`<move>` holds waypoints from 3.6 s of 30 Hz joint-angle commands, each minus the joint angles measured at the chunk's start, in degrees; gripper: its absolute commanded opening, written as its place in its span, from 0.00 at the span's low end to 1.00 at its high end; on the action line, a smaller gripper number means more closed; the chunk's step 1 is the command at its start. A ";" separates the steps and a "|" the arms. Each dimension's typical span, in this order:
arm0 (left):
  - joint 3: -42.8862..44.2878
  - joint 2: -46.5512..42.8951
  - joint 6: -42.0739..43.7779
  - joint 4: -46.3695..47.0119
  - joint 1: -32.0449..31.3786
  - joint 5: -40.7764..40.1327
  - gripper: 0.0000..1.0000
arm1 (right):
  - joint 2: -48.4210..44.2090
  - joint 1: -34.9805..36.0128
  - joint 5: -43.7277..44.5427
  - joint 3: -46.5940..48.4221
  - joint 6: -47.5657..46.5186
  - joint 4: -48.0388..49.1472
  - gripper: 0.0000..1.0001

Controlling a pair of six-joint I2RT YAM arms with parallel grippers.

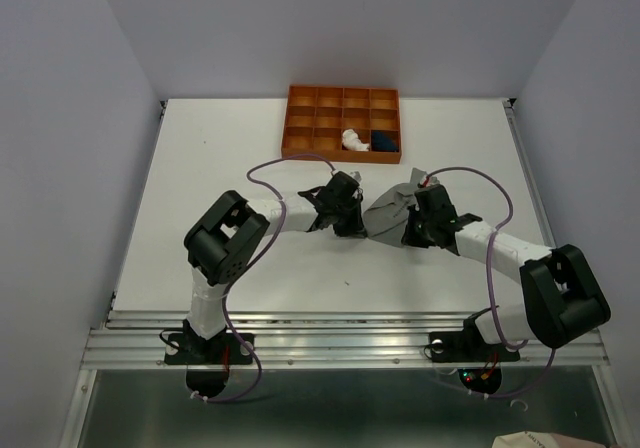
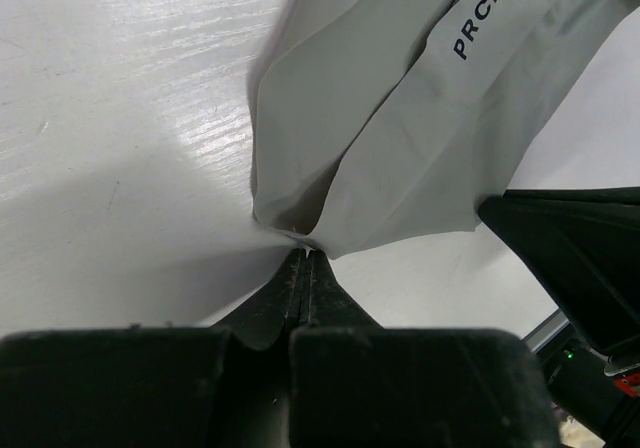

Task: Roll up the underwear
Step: Move the underwear to the center of the board

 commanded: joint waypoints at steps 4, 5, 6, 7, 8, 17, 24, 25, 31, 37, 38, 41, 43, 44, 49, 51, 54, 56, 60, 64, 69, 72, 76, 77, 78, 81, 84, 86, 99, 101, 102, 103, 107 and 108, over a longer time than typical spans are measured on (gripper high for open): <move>1.40 -4.55 0.60 -2.06 -0.39 -1.56 0.00 | -1.57 0.31 -3.78 -1.53 -1.27 0.52 0.01; 1.40 -4.73 0.69 -3.81 -0.39 -2.18 0.00 | -1.57 0.31 -3.87 -1.62 -1.53 0.34 0.01; 1.23 -5.00 0.86 -4.26 -0.39 -2.27 0.15 | -1.57 0.31 -4.22 -1.79 -1.62 0.34 0.01; 1.05 -5.43 1.13 -4.26 -0.39 -2.27 0.27 | -1.57 0.31 -4.31 -1.88 -1.62 0.25 0.01; 0.96 -5.79 0.96 -4.70 -0.39 -2.44 0.35 | -1.66 0.31 -4.39 -1.88 -1.79 0.25 0.01; 1.92 -6.15 0.78 -5.67 -0.39 -3.50 0.60 | -0.78 0.31 -5.19 -1.88 -2.50 0.51 0.01; 3.33 -2.45 0.87 -6.11 -0.56 -2.88 0.59 | -0.70 0.31 -6.06 -1.79 -2.85 1.04 0.01; 3.86 -1.49 0.87 -6.11 -0.56 -2.62 0.59 | -0.52 0.31 -6.15 -1.88 -2.85 1.13 0.01; 6.67 1.76 1.66 -7.51 -1.26 -2.70 0.50 | -0.43 0.31 -5.98 -1.88 -3.03 1.22 0.01; 6.94 2.30 2.62 -7.86 -1.44 -1.66 0.00 | -0.78 0.31 -6.15 -1.97 -3.11 1.22 0.01; 6.85 2.03 3.06 -7.60 -1.44 -1.31 0.00 | -0.78 0.31 -6.07 -1.97 -3.11 1.13 0.01; 5.27 -0.33 3.41 -6.38 -1.44 -0.95 0.00 | -1.84 0.31 -7.03 -1.79 -3.46 1.39 0.01; 3.96 -3.22 3.33 -5.32 -1.44 -0.95 0.00 | -4.11 0.31 -9.48 -1.36 -3.99 1.74 0.01; 3.51 -4.37 3.07 -5.06 -1.44 -0.95 0.00 | -5.25 0.31 -10.45 -1.18 -4.34 1.92 0.01; -0.87 -13.93 1.22 -2.59 -1.44 -0.77 0.00 | -13.95 0.31 -18.17 0.57 -4.43 2.18 0.01; -2.28 -17.03 0.60 -0.05 -1.44 -1.39 0.00 | -18.52 0.31 -19.77 1.45 -4.17 2.01 0.01; -4.22 -23.00 -0.80 0.66 -1.44 -2.62 0.00 | -22.91 0.31 -21.97 3.65 -3.64 0.96 0.01; -5.01 -27.56 -1.68 1.01 -1.44 -3.49 0.00 | -24.16 0.31 -22.94 5.31 -3.64 0.34 0.01; -6.33 -35.74 -3.35 0.23 -1.44 -8.76 0.00 | -25.48 0.31 -24.87 8.39 -3.29 0.34 0.01; -4.50 -41.64 -3.79 -4.15 -1.35 -19.29 0.00 | -25.40 0.31 -26.28 12.08 -3.29 0.95 0.01; 1.56 -38.50 -3.53 -11.56 1.19 -24.33 0.00 | -20.48 0.31 -24.44 16.57 -3.73 1.13 0.01; 6.48 -34.28 -1.34 -12.96 4.61 -22.84 0.00 | -14.53 0.31 -21.89 20.43 -4.69 1.48 0.01; 15.43 -29.44 2.00 -11.56 11.37 -18.44 0.00 | -6.43 0.31 -16.01 29.30 -7.51 1.48 0.01; 17.64 -27.52 4.10 -11.99 12.00 -17.92 0.00 | -5.02 0.31 -15.13 31.58 -8.03 1.57 0.01; 20.27 -26.63 4.81 -12.78 12.44 -18.44 0.00 | -3.70 0.31 -14.68 36.39 -8.65 1.48 0.01; 29.51 -23.90 7.80 -15.95 12.80 -19.93 0.00 | 0.35 0.31 -13.27 43.03 -10.67 0.52 0.01; 32.25 -24.42 8.16 -16.65 13.15 -21.16 0.00 | 0.89 0.31 -13.71 48.03 -11.73 -0.45 0.01; 29.89 -26.44 6.94 -17.44 13.32 -23.00 0.00 | -0.86 0.31 -15.20 47.52 -12.08 -0.45 0.01; -30.13 -44.46 -9.40 -2.59 5.34 -15.98 0.16 | -14.32 11.02 -25.84 -2.91 2.13 5.52 0.08; -35.85 -44.72 -11.52 -3.29 3.04 -13.61 0.31 | -15.46 12.43 -25.85 -6.09 4.52 3.96 0.23; -37.26 -45.33 -12.92 -4.34 2.69 -13.61 0.36 | -16.24 12.96 -24.88 -6.71 5.05 2.46 0.24; -38.93 -47.17 -14.59 -6.61 1.82 -13.69 0.38 | -18.43 12.96 -23.13 -6.63 5.06 -0.07 0.25; -37.10 -53.24 -16.44 -14.60 0.50 -15.61 0.50 | -20.74 12.96 -20.22 -0.40 1.12 -3.43 0.54; -36.31 -54.30 -16.54 -16.20 0.41 -16.32 0.53 | -20.39 12.96 -20.13 1.18 -0.55 -3.61 0.57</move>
